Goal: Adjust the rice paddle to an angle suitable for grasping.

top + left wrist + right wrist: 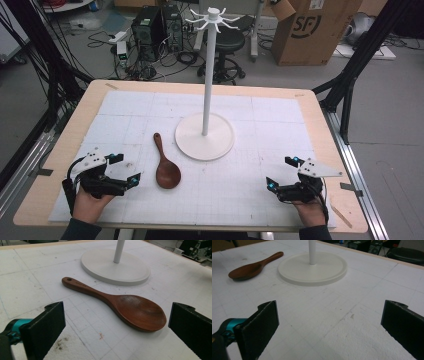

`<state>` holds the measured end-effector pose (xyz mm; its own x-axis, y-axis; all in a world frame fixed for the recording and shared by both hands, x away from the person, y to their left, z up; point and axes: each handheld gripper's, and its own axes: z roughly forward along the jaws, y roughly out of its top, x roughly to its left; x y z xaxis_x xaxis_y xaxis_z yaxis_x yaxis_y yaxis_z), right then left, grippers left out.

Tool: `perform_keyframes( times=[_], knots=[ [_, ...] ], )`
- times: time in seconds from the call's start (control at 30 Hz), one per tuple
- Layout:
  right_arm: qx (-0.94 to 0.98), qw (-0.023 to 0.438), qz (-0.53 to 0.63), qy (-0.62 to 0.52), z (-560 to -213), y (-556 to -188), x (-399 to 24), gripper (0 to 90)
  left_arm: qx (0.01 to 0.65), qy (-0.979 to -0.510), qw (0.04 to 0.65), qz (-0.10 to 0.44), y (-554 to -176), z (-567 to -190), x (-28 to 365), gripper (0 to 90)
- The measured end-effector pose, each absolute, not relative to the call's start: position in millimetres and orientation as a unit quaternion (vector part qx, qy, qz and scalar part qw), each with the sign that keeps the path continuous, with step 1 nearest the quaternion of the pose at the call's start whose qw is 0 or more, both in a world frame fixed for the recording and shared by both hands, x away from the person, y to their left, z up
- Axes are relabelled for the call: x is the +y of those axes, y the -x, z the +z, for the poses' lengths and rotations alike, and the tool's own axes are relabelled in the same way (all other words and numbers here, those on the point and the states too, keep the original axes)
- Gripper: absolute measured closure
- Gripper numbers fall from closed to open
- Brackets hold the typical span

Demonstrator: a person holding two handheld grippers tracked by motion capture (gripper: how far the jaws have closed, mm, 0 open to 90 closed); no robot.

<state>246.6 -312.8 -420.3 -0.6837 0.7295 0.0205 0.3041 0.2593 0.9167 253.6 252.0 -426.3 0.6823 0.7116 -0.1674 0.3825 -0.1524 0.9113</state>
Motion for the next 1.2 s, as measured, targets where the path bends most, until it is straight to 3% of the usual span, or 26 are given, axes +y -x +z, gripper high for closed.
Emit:
perform_keyframes(
  times=[0.5, 0.8, 1.2],
  knots=[
    [0.765, 0.205, 0.51, -0.335, -418, -246, -314, 0.5, 0.371, -0.741, 0.537, 0.159, -255, -422, 254, 1.6],
    [0.765, 0.206, 0.509, -0.335, -418, -247, -314, 0.5, 0.377, -0.765, 0.491, 0.177, -264, -407, 249, 5.7],
    [0.767, 0.208, 0.508, -0.332, -418, -248, -313, 0.5, 0.384, -0.803, 0.428, 0.158, -283, -399, 241, 9.8]
  ],
)
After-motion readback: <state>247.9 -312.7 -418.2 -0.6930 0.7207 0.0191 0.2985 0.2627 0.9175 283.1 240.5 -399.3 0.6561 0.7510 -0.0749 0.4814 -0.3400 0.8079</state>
